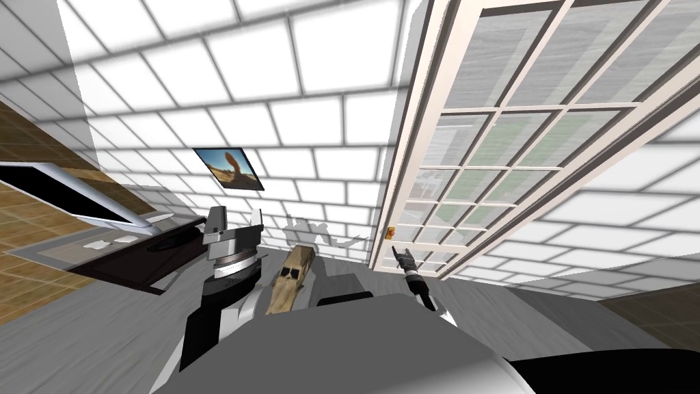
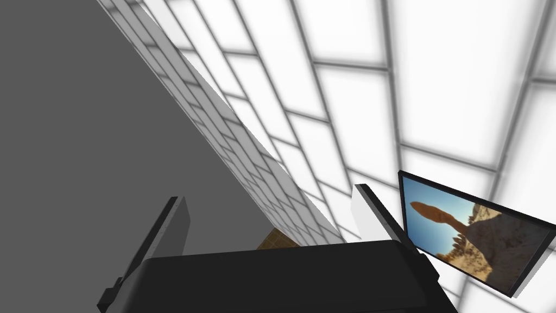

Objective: Pull the door open

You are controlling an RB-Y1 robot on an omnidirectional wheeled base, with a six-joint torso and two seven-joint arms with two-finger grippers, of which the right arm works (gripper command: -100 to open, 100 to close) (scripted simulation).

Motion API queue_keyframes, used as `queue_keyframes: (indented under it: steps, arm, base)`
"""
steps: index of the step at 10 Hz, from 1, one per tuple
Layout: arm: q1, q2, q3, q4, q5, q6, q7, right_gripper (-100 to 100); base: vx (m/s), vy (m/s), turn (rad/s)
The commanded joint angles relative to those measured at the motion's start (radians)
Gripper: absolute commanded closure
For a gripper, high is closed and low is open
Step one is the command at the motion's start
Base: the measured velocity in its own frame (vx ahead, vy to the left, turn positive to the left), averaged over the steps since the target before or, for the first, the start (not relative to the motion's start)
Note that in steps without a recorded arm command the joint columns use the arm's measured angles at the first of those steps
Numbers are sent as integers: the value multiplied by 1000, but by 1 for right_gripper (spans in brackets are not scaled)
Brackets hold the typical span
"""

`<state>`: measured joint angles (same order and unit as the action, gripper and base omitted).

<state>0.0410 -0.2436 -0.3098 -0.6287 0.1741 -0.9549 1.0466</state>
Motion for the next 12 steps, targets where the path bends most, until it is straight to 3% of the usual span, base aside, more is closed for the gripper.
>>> queue_keyframes:
  steps: [1,6,7,12]
  arm:
    - [-1,-3,0,4,5,-1,50,-100]
    - [-5,-9,1,14,17,-5,157,-100]
    - [-4,-8,1,12,16,-5,144,-100]
    - [-19,0,-11,21,9,4,165,-100]
  base:
    - [-16,19,-40]
    - [-13,19,-27]
    - [-5,6,-5]
    - [188,-44,34]
